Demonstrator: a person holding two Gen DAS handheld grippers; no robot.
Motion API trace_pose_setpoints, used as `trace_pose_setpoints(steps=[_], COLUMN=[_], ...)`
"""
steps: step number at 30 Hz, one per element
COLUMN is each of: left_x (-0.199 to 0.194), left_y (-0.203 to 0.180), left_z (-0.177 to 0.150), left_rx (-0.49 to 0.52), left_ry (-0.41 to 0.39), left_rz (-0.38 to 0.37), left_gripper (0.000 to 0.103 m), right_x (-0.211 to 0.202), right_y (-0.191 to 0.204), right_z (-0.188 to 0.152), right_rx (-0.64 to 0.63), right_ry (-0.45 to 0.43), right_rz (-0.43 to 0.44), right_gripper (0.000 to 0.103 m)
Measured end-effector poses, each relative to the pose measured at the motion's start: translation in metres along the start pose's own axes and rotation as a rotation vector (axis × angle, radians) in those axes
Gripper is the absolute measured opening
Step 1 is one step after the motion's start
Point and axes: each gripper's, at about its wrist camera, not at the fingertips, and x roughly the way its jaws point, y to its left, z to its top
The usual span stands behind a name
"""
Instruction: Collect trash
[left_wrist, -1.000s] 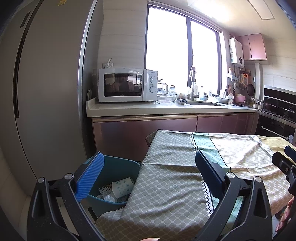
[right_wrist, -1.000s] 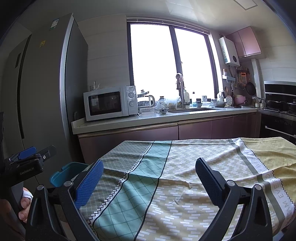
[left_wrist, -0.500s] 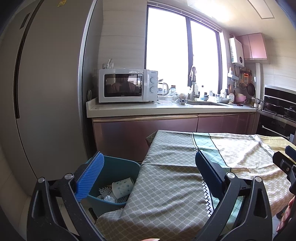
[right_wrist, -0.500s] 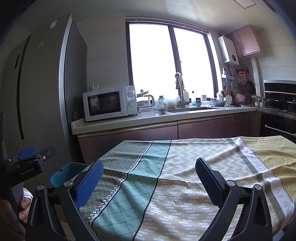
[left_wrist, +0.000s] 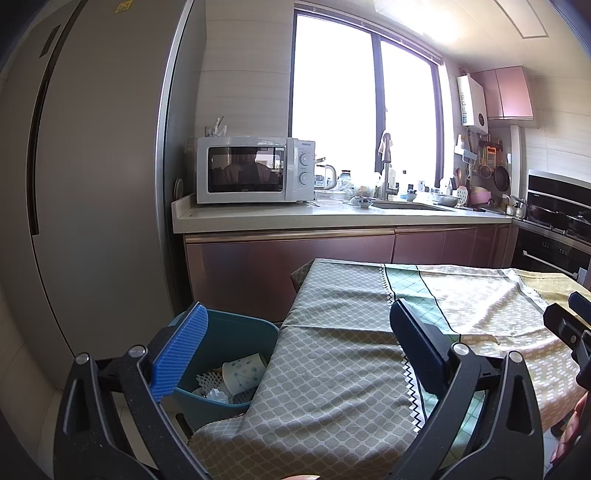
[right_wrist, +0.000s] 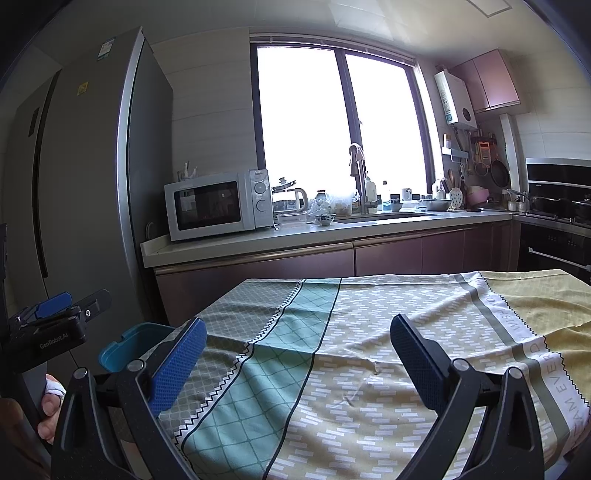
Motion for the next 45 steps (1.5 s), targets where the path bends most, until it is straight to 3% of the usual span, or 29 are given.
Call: trace_pose_setpoints(steps=[45], left_x=[-0.0021], left_y=[-0.0029], left_z=[-0.0015], left_rx=[-0.001], left_ry=[0.005], left_rz=[0.001], left_gripper=[0.097], right_x=[-0.002], right_y=[-0.0017], right_z=[-0.0027], right_rx=[0.003], right_ry=[0.001], right_rz=[-0.006], right_gripper=[0.096])
